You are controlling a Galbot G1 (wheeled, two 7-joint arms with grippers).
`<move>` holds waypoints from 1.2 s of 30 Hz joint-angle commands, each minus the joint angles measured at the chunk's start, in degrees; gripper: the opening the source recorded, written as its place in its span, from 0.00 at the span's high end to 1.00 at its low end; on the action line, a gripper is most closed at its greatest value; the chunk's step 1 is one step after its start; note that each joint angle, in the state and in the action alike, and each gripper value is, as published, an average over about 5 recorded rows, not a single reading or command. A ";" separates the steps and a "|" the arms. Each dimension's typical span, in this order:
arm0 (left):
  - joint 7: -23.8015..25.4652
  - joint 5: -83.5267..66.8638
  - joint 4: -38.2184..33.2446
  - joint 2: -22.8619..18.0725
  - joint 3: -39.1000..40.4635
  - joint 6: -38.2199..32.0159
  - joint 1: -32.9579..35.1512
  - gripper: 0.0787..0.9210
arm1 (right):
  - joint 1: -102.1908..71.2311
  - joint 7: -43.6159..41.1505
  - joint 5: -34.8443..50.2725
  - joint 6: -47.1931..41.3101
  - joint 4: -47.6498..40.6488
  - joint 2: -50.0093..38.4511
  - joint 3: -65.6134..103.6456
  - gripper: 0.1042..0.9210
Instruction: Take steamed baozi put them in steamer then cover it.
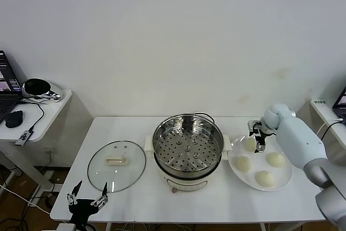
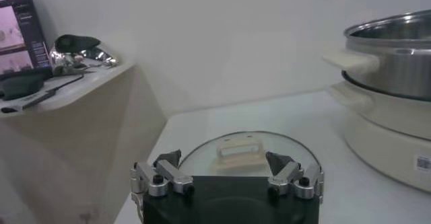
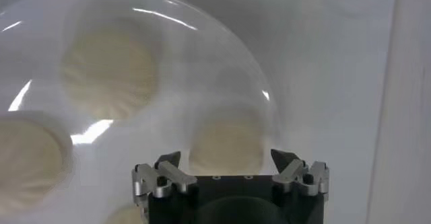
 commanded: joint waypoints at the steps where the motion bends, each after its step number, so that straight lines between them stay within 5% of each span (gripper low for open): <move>1: 0.01 0.08 0.43 -0.05 0.08 -0.02 -0.29 0.12 | 0.15 0.74 -0.55 0.09 -1.82 0.74 0.34 0.17; 10: 0.04 0.07 0.51 -0.12 0.08 0.01 -0.56 0.12 | 0.42 0.26 1.08 -0.45 -0.59 -0.62 0.45 0.43; 28: 0.07 0.87 -0.78 0.08 1.02 0.38 -1.16 0.12 | 24.19 -11.18 31.28 -6.96 22.23 -9.01 -22.70 0.45; 36: -0.15 0.74 -1.86 0.05 0.46 0.43 -1.03 0.12 | 28.78 -19.24 39.51 17.88 14.20 3.13 -25.38 0.46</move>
